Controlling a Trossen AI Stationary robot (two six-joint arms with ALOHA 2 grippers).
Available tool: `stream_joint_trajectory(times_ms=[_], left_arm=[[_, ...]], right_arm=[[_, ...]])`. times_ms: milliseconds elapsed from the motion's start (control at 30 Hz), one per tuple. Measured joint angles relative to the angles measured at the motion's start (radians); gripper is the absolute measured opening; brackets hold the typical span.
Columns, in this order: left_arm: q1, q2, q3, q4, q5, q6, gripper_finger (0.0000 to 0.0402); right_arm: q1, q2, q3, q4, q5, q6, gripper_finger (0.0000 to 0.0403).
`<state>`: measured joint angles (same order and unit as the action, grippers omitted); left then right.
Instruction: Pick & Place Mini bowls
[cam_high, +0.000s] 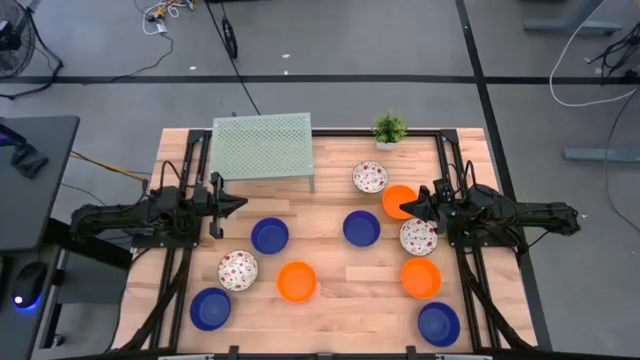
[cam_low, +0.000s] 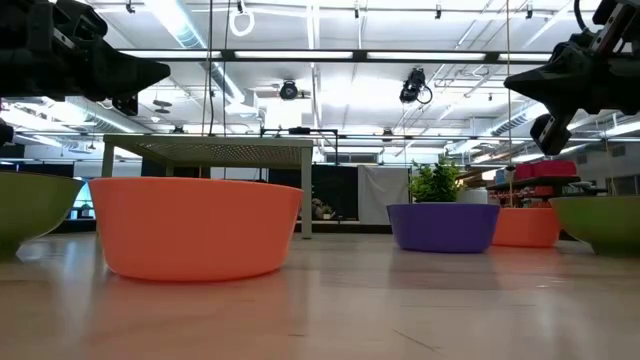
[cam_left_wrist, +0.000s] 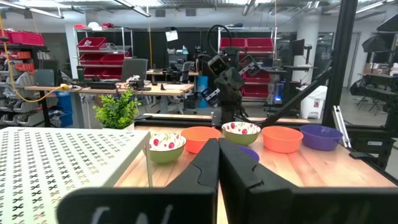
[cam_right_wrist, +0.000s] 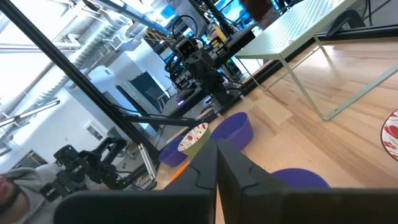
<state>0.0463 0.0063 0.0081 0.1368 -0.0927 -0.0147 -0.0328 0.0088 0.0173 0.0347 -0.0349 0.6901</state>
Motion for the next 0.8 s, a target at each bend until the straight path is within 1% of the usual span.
stream_joint_trajectory(times_ms=[633,800], left_arm=[[0.0,0.0,0.0,0.023,0.0,-0.001,0.0007],[0.0,0.0,0.0,0.035,0.0,-0.052,0.0007]], right_arm=[[0.0,0.0,0.0,0.0,0.0,0.0,0.0007],[0.0,0.0,0.0,0.0,0.0,0.0,0.0007]])
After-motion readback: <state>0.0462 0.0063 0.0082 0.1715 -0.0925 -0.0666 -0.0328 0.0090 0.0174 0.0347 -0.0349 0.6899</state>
